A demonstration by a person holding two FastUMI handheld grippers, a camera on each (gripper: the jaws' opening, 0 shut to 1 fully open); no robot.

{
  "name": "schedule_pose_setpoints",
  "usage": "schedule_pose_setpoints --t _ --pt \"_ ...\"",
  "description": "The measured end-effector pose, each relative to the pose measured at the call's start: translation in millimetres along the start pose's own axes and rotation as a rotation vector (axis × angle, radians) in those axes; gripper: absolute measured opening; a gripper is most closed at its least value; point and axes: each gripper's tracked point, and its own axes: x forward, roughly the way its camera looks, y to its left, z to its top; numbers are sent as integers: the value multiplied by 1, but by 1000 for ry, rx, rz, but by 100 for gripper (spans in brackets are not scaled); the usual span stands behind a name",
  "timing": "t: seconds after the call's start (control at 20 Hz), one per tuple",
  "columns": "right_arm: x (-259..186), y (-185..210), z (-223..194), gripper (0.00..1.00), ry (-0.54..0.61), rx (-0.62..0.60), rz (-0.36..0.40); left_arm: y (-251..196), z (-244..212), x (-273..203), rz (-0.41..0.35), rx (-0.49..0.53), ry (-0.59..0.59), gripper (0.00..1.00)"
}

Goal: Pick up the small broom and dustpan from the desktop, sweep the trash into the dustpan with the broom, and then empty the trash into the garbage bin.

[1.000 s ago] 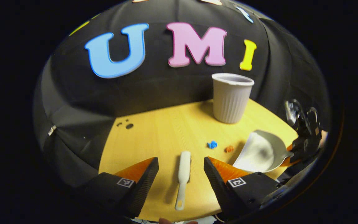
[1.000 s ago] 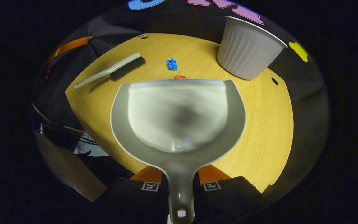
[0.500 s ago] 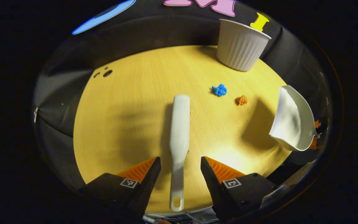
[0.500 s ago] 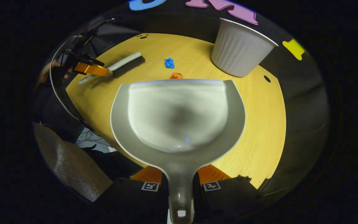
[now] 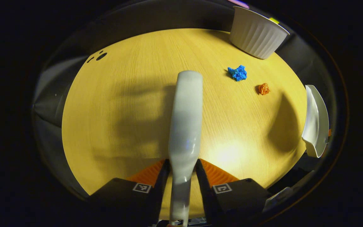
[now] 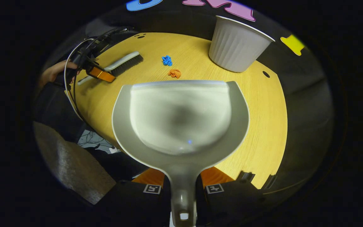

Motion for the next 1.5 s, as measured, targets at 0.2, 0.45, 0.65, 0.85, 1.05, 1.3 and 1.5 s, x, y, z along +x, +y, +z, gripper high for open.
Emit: schedule_pose_setpoints --t 0.2,0.45,0.65,0.85,1.05,1.3,1.5 --pt "2 0 1 32 64 -33 20 2 2 -3 26 11 4 29" --pt "10 -7 14 36 190 -82 34 3 48 -11 77 71 -74 25" --pt "29 -13 28 36 250 -106 52 -12 88 -1 80 149 -95 25" --pt "43 -19 31 41 286 -145 52 -30 116 10 70 238 -81 27" --pt "52 -22 34 36 283 -167 51 -59 127 18 14 324 -60 26" --pt "61 -20 37 36 263 -134 76 -118 118 5 -164 423 -18 25" --pt "71 -21 35 37 229 -129 89 -161 100 -4 -302 435 36 25"
